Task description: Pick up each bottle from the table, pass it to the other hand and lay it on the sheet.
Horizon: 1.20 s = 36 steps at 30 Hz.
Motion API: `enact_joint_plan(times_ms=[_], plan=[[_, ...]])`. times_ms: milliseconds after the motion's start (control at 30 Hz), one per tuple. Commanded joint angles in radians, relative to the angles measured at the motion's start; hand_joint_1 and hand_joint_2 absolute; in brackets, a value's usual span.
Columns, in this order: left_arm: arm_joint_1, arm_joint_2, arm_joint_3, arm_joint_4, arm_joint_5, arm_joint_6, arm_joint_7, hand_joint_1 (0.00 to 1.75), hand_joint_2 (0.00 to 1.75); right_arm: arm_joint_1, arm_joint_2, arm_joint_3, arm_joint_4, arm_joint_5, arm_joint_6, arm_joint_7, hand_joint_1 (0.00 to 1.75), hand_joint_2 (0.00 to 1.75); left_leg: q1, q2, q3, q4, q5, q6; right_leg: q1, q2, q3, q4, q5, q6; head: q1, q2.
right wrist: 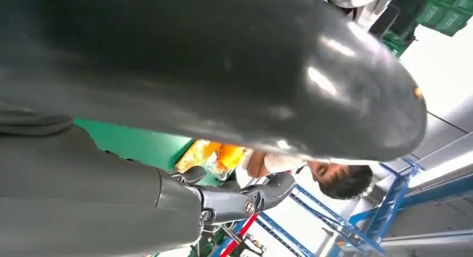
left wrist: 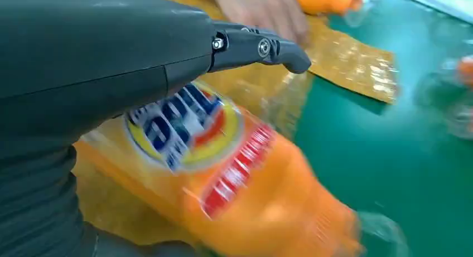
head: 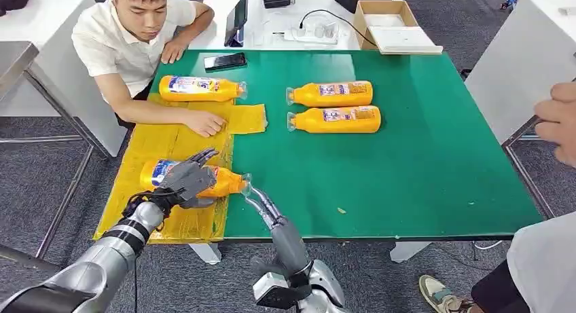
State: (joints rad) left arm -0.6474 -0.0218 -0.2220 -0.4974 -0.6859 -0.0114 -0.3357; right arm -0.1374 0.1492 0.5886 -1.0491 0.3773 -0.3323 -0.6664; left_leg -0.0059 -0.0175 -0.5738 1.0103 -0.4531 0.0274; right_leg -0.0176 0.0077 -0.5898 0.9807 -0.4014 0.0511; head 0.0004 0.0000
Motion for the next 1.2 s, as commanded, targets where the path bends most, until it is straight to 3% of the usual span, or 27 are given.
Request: enact_joint_plan(times_ms=[33, 200, 400, 467, 533, 600, 800, 867, 967, 1000, 1067, 1200], plan=[[0.053, -0.008, 0.026, -0.002, 0.010, -0.021, 0.005, 0.00, 1.75, -0.039, -0.015, 0.030, 0.082, -0.005, -0.008, -0.032, 0.00, 0.00, 0.001, 0.004, 0.002, -0.001, 0.000, -0.002, 0.001, 0.002, 0.001, -0.002, 0.001, -0.002, 0.000, 0.000], [0.067, -0.013, 0.020, -0.041, 0.066, -0.043, -0.036, 0.00, 1.75, -0.036, -0.019, 0.036, 0.081, -0.010, -0.012, -0.032, 0.00, 0.00, 0.000, 0.003, 0.002, -0.001, 0.000, -0.001, 0.001, 0.001, 0.001, -0.001, 0.000, -0.002, 0.000, 0.000], [0.156, -0.014, 0.012, -0.255, 0.202, 0.017, -0.096, 0.00, 1.75, -0.028, -0.043, 0.013, 0.063, -0.054, -0.007, -0.032, 0.00, 0.00, 0.001, 0.002, 0.001, -0.001, 0.000, -0.001, 0.001, 0.001, 0.000, -0.001, 0.000, -0.001, 0.000, 0.000], [0.240, -0.049, 0.039, -0.421, 0.202, 0.304, -0.220, 0.00, 1.75, -0.013, -0.041, -0.007, 0.034, -0.071, 0.020, -0.032, 0.00, 0.00, 0.001, 0.003, 0.000, -0.001, 0.000, -0.001, 0.001, 0.001, -0.001, -0.001, 0.000, -0.001, 0.000, 0.000], [0.311, -0.064, 0.040, -0.598, 0.273, 0.441, -0.307, 0.00, 1.75, 0.007, -0.036, -0.029, -0.016, -0.136, 0.113, -0.032, 0.00, 0.00, 0.001, 0.003, 0.000, -0.001, -0.001, -0.001, 0.001, 0.000, -0.001, -0.001, 0.000, -0.001, 0.000, 0.000], [0.380, -0.077, 0.053, -0.805, 0.473, 0.390, -0.338, 0.00, 1.75, 0.027, -0.032, -0.070, -0.082, -0.196, 0.147, -0.032, 0.00, 0.00, 0.001, 0.002, -0.004, 0.001, -0.001, -0.001, 0.001, 0.000, -0.005, 0.000, -0.001, -0.001, 0.000, 0.000], [0.392, -0.065, 0.042, -0.838, 0.477, 0.386, -0.317, 0.00, 1.75, 0.025, -0.035, -0.078, -0.083, -0.197, 0.157, -0.032, 0.00, 0.00, 0.001, 0.002, -0.008, 0.001, -0.001, -0.001, 0.001, 0.000, -0.008, -0.001, 0.000, -0.001, 0.000, 0.000], [0.410, -0.100, 0.075, -0.876, 0.616, 0.350, -0.338, 0.00, 1.75, 0.045, -0.034, -0.115, -0.120, -0.218, 0.133, -0.032, 0.00, 0.00, 0.001, 0.003, -0.006, 0.000, -0.001, -0.002, 0.002, 0.000, -0.007, -0.001, -0.001, -0.002, 0.000, 0.000], [0.474, -0.134, 0.067, -1.008, 0.813, 0.302, -0.267, 0.00, 1.75, 0.087, -0.071, -0.150, -0.176, -0.197, 0.168, -0.032, 0.00, 0.00, 0.001, 0.002, -0.007, 0.001, -0.001, -0.001, 0.002, -0.001, -0.008, -0.001, -0.001, -0.002, 0.000, 0.000], [0.499, -0.145, 0.063, -1.047, 0.882, 0.283, -0.240, 0.00, 1.75, 0.107, -0.073, -0.183, -0.186, -0.186, 0.159, -0.032, 0.00, 1.75, 0.001, 0.001, -0.008, 0.001, -0.001, -0.001, 0.001, -0.001, -0.008, -0.001, -0.001, -0.001, -0.001, 0.000], [0.559, -0.137, 0.032, -1.111, 0.973, 0.229, -0.189, 0.00, 1.75, 0.143, -0.092, -0.242, -0.215, -0.188, 0.158, -0.028, 0.00, 1.75, 0.001, 0.001, -0.007, 0.001, -0.001, -0.001, 0.002, -0.002, -0.007, -0.001, -0.001, -0.001, -0.001, 0.000], [0.663, -0.124, 0.002, -1.152, 0.963, 0.241, -0.209, 0.00, 1.75, 0.156, -0.137, -0.361, -0.200, -0.098, 0.053, 0.029, 0.00, 1.75, 0.000, 0.002, -0.006, -0.001, -0.001, 0.000, 0.001, 0.000, -0.006, -0.003, -0.001, -0.001, 0.000, 0.000]])
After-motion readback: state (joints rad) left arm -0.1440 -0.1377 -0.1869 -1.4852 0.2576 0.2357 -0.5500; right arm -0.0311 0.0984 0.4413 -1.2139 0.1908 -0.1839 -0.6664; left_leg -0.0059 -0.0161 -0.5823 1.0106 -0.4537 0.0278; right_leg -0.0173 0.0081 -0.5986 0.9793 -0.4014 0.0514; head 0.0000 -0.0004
